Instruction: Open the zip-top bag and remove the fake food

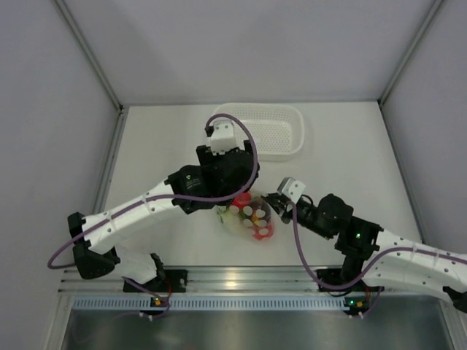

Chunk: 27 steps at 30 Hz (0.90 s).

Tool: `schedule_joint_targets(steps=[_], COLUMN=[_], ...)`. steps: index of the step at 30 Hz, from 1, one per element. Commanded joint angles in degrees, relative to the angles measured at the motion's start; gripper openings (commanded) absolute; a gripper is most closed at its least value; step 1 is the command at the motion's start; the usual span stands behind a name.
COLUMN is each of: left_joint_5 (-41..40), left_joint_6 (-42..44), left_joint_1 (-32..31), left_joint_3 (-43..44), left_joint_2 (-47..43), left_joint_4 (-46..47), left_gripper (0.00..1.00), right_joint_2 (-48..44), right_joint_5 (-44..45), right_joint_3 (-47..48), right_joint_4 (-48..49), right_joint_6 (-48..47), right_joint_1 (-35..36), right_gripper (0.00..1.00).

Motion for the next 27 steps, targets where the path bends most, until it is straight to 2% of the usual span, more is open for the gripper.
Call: schedule_joint_targets(steps=[1,2,3,4,6,7,8,9,11,14,16,22,24,27], left_joint_5=[24.06,31.88,46.23,50.89,61.95,64.97,67.87,72.78,78.42,92.56,99.07,108.50,110.44,113.16], left_joint_6=[33.80,37.32,43.18,45.94,53.74,55.36,58.77,62.11,66.76,70.83,75.40,83.84,85.08,85.08], left_joint_1=[5.33,9.70,11.57,13.76,14.40,14.49,14.58,14.75,15.19,15.28,15.37,15.37,15.37,15.46], left_joint_3=[-7.59,-10.05,-12.34,-17.15,-21.13,-25.33,-27.46,-28.87,-32.04,-30.74,-29.16,-19.76,-18.00,-17.81], left_joint_2=[-7.18,-10.86,-12.55,-14.04,-18.52,-19.93,-22.47,-23.54,-25.91,-26.10,-25.31,-17.93,-15.38,-13.45], left_joint_4=[28.80,32.77,36.03,42.59,47.20,51.92,54.06,54.86,58.64,55.49,51.01,35.99,33.53,33.69], left_gripper=[0.92,0.91,0.91,0.92,0.93,0.94,0.94,0.99,0.99,0.94,0.89,0.86,0.84,0.76], right_joint_2=[-3.07,-3.51,-4.48,-5.01,-6.58,-6.77,-7.12,-7.47,-7.56,-7.39,-6.95,-5.89,-5.80,-5.63], right_joint_5=[-3.30,-3.47,-3.65,-3.30,-3.39,-3.21,-2.86,-2.95,-3.12,-4.79,-6.36,-8.14,-7.87,-7.52], right_joint_3=[4.49,4.84,5.37,5.55,6.07,6.34,6.69,7.39,8.18,9.06,10.11,12.40,12.75,13.02], right_joint_4=[-6.61,-6.89,-8.98,-9.61,-11.46,-12.25,-14.00,-14.62,-16.11,-17.79,-19.63,-22.36,-22.63,-22.80], right_joint_6=[-0.89,-0.80,-0.71,-0.62,-0.45,-0.45,-0.53,-0.53,-0.53,-0.45,-0.53,-0.89,-0.97,-1.06], right_joint_1=[-1.07,-1.08,-1.16,-1.08,-1.25,-1.34,-1.43,-1.51,-1.52,-1.43,-1.52,-1.52,-1.43,-1.43], right_gripper=[0.00,0.00,0.00,0.00,0.00,0.00,0.00,0.00,0.00,0.00,0.00,0.00,0.00,0.00])
